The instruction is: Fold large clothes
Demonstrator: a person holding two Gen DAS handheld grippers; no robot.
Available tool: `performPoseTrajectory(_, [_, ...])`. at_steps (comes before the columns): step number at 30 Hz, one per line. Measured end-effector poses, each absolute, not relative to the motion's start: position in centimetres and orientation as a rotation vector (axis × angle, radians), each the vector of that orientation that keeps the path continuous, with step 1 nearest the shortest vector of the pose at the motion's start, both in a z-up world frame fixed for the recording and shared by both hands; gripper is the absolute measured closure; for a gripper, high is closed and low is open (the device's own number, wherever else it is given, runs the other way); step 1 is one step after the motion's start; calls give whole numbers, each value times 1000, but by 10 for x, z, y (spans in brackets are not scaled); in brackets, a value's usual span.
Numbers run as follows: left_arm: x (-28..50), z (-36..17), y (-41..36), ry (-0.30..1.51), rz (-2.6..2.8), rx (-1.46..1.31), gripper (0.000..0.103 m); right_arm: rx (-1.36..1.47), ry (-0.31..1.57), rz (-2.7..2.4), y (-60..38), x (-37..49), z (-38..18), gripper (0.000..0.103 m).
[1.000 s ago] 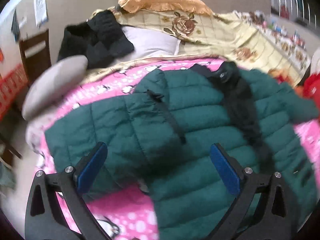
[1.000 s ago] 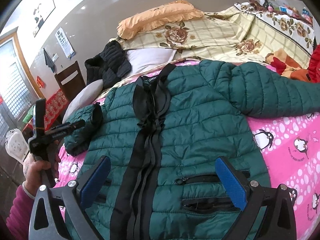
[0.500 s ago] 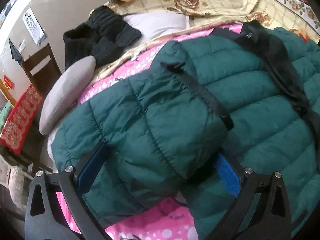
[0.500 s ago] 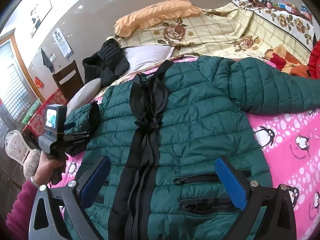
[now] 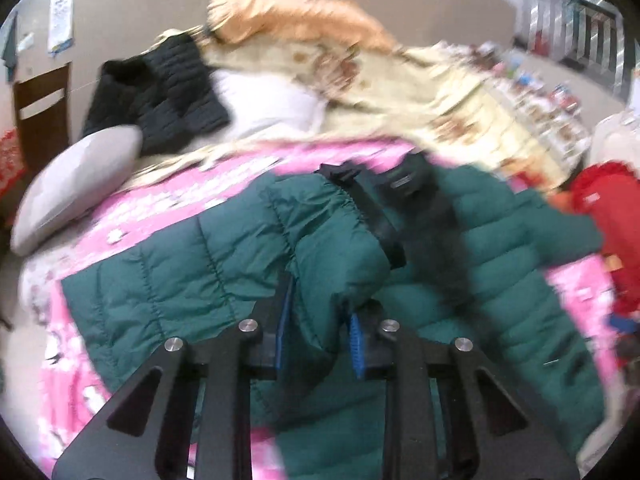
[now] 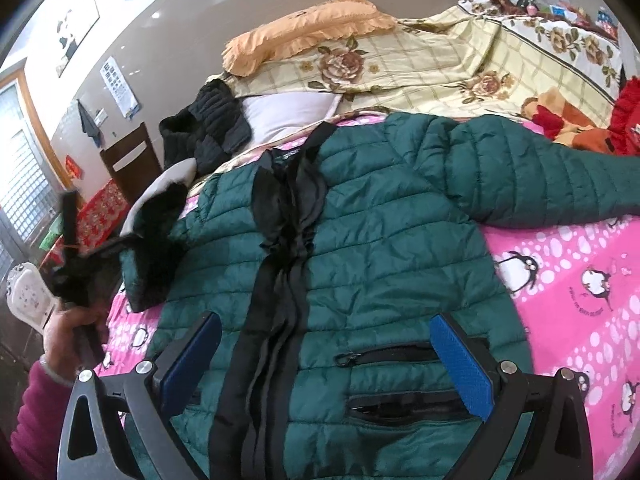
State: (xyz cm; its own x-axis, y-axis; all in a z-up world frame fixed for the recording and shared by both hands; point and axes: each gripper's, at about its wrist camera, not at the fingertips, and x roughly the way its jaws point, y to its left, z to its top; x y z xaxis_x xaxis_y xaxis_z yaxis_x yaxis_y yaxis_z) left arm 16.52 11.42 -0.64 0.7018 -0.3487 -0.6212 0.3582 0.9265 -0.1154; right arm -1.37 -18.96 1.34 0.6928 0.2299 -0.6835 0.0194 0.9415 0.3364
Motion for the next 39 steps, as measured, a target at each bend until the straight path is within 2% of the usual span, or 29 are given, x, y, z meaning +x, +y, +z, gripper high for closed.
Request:
performPoseTrajectory(3, [151,20,78,643,-503,8,80,339,805,103,-196,-15,14,0])
performPoseTrajectory(9, [142,40,-1,612,-689,-4,80,340,796,71,-207,-21,16,0])
performPoseTrajectory(17, [173,-4,-80,719,-809,-62,80,327,810,32,-222,-25,14,0])
performPoseTrajectory(26, [180,-52,-94,802,-810,-65,79,339,825,17,-229,-17,4,0])
performPoseTrajectory(28, [178,-51,-92,797,-807,-64,73,340,827,21,-228,-14,3,0])
performPoseTrajectory(29, [177,-49,-90,791,-820,-85,65,341,827,24,-228,-13,3,0])
performPoseTrajectory(31, [176,-47,-84,778,-842,-132,46,346,823,30,-227,-10,3,0])
performPoseTrajectory(32, [175,-46,-80,769,-857,-164,26,353,821,33,-228,-8,3,0])
performPoseTrajectory(33, [175,-44,-76,762,-868,-191,15,364,819,39,-229,-7,3,0])
performPoseTrajectory(39, [173,-27,-49,728,-858,-269,15,381,821,37,-234,-4,4,0])
